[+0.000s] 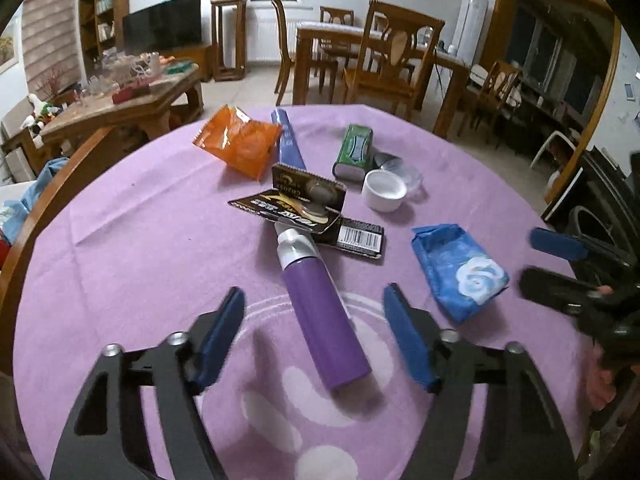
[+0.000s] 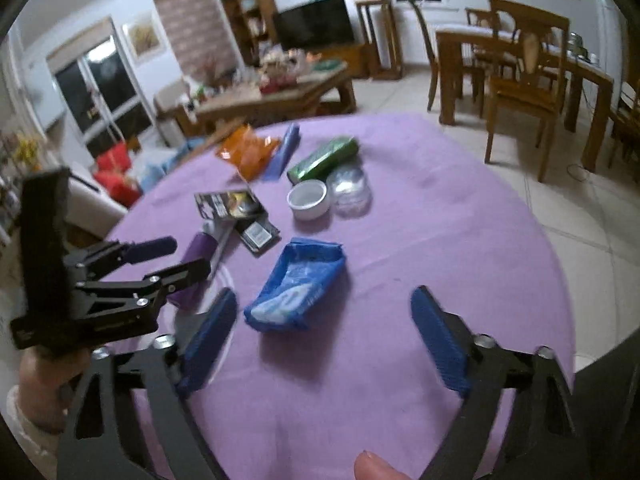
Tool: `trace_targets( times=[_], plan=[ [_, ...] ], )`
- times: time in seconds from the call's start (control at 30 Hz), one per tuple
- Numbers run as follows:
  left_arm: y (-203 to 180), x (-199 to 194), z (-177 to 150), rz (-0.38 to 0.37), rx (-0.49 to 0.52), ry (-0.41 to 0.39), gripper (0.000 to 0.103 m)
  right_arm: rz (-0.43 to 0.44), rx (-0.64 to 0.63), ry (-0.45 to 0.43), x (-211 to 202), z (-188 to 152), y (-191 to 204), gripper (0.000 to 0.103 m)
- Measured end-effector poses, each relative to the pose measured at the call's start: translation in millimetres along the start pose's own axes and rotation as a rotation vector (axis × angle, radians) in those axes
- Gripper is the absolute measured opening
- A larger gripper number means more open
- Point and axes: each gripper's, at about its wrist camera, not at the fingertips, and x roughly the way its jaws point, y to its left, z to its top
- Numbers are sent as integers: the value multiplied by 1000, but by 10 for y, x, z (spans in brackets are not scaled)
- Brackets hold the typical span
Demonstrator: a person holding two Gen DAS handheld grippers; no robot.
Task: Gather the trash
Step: 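Grasp the purple bottle with the left gripper while the right grasps the blue tissue pack, then carry the bottle and tissue pack over the bin and open both grippers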
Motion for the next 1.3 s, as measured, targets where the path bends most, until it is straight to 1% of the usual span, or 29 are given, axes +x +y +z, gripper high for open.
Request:
trace_targets(
  times=[0.07,0.13,0.23,0.27,0.3,0.37,0.4,0.43,0.53,0.6,0.67,0.8,0.87,1.03,1.1,1.23,1.3],
  plan=[
    [24,53,-16,-6,3,12,61,-19,-15,42,185,85,64,68],
    [42,66,-31,-13,2,9,57,-35,-24,64,276,59,52,66],
    [69,63,-20,-1,10,1,49,-58,-69,117,476,70,122,53],
    [88,56,-19,-7,5,-2,49,-63,-90,113,503,66,164,50],
    [110,50,-20,-11,-4,-3,47,-66,-109,112,520,55,159,41],
    [142,51,-11,-11,-9,-5,38,-53,-121,107,553,52,193,35],
    [156,45,-13,-15,-14,-7,30,-44,-118,100,554,47,207,30],
    [177,37,-13,-20,-23,-11,28,-27,-111,93,529,39,203,28],
    [245,-5,3,-6,-51,-39,26,-3,-81,69,474,1,178,22],
    [307,-50,-12,13,-70,-58,26,8,-65,35,336,-31,145,17],
    [334,-73,-20,18,-76,-59,26,19,-49,15,195,-70,109,17],
    [332,-178,-64,-19,-86,-62,26,41,-16,-34,-134,-201,-10,17],
    [346,-268,-89,-47,-101,-82,26,50,6,-59,-296,-271,-96,17],
    [338,-522,-115,-82,-117,-140,25,67,69,-136,-675,-437,-322,17],
    [282,-634,-100,-103,-110,-163,26,67,91,-170,-833,-497,-427,17],
    [30,-781,-1,-159,-70,-200,25,56,125,-231,-1138,-609,-647,17],
    [-197,-807,67,-194,-34,-209,25,42,135,-254,-1269,-665,-738,17]
  ],
)
